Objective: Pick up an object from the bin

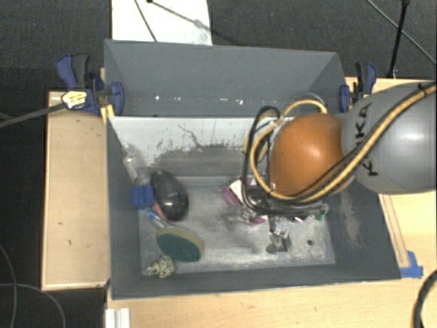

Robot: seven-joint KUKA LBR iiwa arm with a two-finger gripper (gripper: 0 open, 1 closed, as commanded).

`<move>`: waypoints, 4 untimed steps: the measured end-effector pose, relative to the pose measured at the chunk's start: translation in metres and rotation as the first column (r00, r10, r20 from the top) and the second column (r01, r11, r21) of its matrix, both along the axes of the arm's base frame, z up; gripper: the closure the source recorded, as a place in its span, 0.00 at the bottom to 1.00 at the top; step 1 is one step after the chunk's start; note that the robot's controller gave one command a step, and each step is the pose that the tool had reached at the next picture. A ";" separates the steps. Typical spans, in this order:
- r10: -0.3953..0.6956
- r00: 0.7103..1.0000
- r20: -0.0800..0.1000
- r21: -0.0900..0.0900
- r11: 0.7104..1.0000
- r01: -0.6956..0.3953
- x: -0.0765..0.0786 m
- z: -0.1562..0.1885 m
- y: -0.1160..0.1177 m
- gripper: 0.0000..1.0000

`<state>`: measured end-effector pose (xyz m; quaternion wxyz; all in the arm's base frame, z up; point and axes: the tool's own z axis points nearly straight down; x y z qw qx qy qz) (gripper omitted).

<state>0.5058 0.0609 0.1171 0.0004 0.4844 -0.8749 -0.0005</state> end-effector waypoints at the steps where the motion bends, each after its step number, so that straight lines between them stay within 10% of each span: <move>1: -0.203 0.979 0.008 0.007 0.979 0.203 0.060 0.039 0.071 0.00; 2: -0.375 0.927 0.001 -0.001 0.927 0.375 0.052 -0.023 0.173 0.00; 3: 0.107 0.994 0.002 0.001 0.994 -0.107 0.020 -0.047 0.179 0.00; 4: 0.103 0.995 0.001 0.000 0.995 -0.103 0.020 -0.047 0.179 1.00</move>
Offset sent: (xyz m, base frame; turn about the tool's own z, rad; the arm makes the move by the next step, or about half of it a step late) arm 0.0575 0.0674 0.0360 0.2074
